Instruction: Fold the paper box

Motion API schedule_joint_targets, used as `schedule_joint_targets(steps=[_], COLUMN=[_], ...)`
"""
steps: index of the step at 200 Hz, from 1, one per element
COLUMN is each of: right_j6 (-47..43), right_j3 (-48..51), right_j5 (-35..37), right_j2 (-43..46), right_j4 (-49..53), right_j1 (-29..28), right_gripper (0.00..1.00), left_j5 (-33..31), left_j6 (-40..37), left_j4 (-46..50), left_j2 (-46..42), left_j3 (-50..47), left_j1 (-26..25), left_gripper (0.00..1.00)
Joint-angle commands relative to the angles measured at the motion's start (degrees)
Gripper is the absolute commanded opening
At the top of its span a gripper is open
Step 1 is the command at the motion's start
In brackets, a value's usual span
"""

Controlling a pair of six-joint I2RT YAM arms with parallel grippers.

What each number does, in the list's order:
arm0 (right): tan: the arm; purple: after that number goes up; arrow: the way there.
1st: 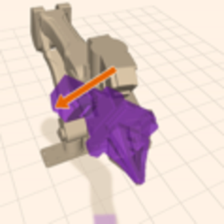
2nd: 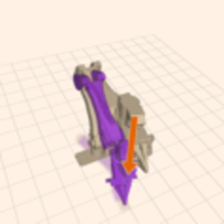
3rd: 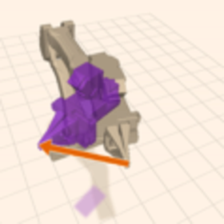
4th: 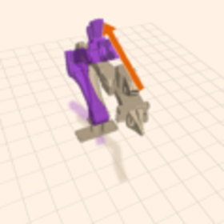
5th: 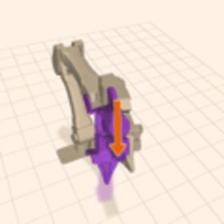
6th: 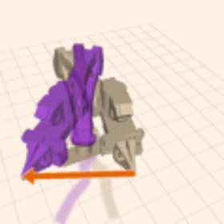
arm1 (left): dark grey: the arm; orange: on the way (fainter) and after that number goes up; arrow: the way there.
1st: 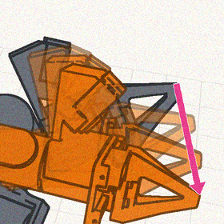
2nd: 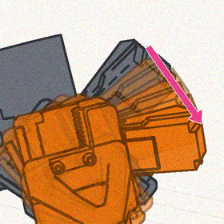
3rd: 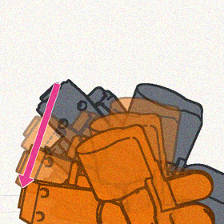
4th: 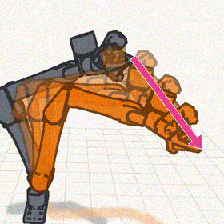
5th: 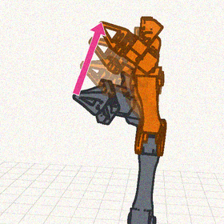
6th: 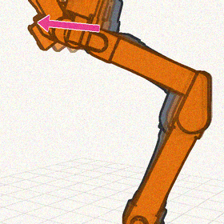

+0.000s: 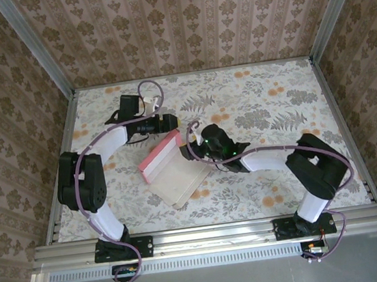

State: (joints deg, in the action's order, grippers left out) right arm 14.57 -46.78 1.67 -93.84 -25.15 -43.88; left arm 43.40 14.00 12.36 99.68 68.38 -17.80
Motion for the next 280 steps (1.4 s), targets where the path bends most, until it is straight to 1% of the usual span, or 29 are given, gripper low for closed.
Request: schedule_joint_targets(steps=[1,21,28,31,41,44,49,72,102,111,127,131,153,181,190,205,234,255,268,280], right_j6=[3.28,5.92,6.87,7.22,8.23,8.54,8.89,10.84,11.14,11.02,11.33,11.46,11.8,11.79,11.81,11.91,12.02,11.99,12.11,12.15], right_j3=[3.89,7.58,8.88,9.43,11.04,11.42,12.03,14.29,16.0,16.33,17.09,17.24,18.27,18.74,18.91,18.92,18.66,18.46,18.53,18.74], right_j5=[-4.51,-6.21,-6.16,-6.16,-6.08,-6.02,-5.9,-6.32,-7.23,-7.36,-7.01,-6.95,-6.87,-6.68,-6.62,-6.59,-6.73,-6.92,-6.86,-6.87], right_j2=[6.26,12.12,13.69,15.87,19.3,20.3,21.97,29.1,36.68,38.27,40.61,41.04,42.64,43.01,42.96,42.95,42.19,41.78,41.74,41.84], right_j4=[1.19,3.76,4.65,5.16,7.11,7.8,9.07,14.61,20.63,21.95,23.03,23.16,23.82,25.04,25.01,24.91,24.54,24.44,24.36,24.28], right_j1=[1.0,1.93,2.12,2.28,2.78,3.02,3.29,5.53,8.33,8.85,9.31,9.41,9.69,10.12,10.21,10.41,10.48,10.57,10.6,10.65], right_gripper=[0.72,0.81,0.85,0.88,0.95,0.97,1.0,1.0,1.0,1.0,1.0,1.0,1.0,1.0,1.0,1.0,1.0,1.0,1.0,1.0], left_j5=[-3.41,-5.46,-5.92,-6.14,-6.13,-7.89,-8.7,-13.32,-20.81,-22.27,-23.12,-23.42,-27.57,-28.66,-28.81,-29.05,-27.95,-28.78,-29.2,-29.49], left_j6=[-6.31,-10.38,-11.78,-12.39,-13.98,-14.58,-15.45,-20.01,-24.05,-24.87,-26.14,-26.39,-27.79,-28.71,-29.15,-29.51,-28.92,-28.19,-27.68,-27.31], left_j4=[9.59,16.02,18.21,19.1,21.94,22.91,24.26,30.65,35.68,37.06,40.45,41.33,44.9,47.85,48.23,48.37,48.63,48.79,48.6,48.46], left_j2=[-3.32,-4.1,-4.09,-4.14,-4.08,-3.99,-3.8,-2.14,1.77,3.13,6.0,6.7,9.78,12.57,13.08,13.73,14.9,15.68,15.89,16.06], left_j3=[3.2,5.65,6.52,6.93,8.28,8.71,9.43,13.26,18.45,20.24,23.96,24.88,28.72,31.67,31.98,32.15,33.05,33.54,33.53,33.58], left_j1=[0.22,0.14,0.07,-0.03,-0.33,-0.52,-0.83,-3.19,-7.01,-7.88,-7.97,-9.71,-11.56,-13.17,-13.38,-13.4,-13.49,-13.66,-13.66,-13.62], left_gripper=[0.69,0.69,0.69,0.69,0.69,0.7,0.7,0.7,0.7,0.7,0.68,0.68,0.67,0.61,0.58,0.56,0.48,0.47,0.42,0.41])
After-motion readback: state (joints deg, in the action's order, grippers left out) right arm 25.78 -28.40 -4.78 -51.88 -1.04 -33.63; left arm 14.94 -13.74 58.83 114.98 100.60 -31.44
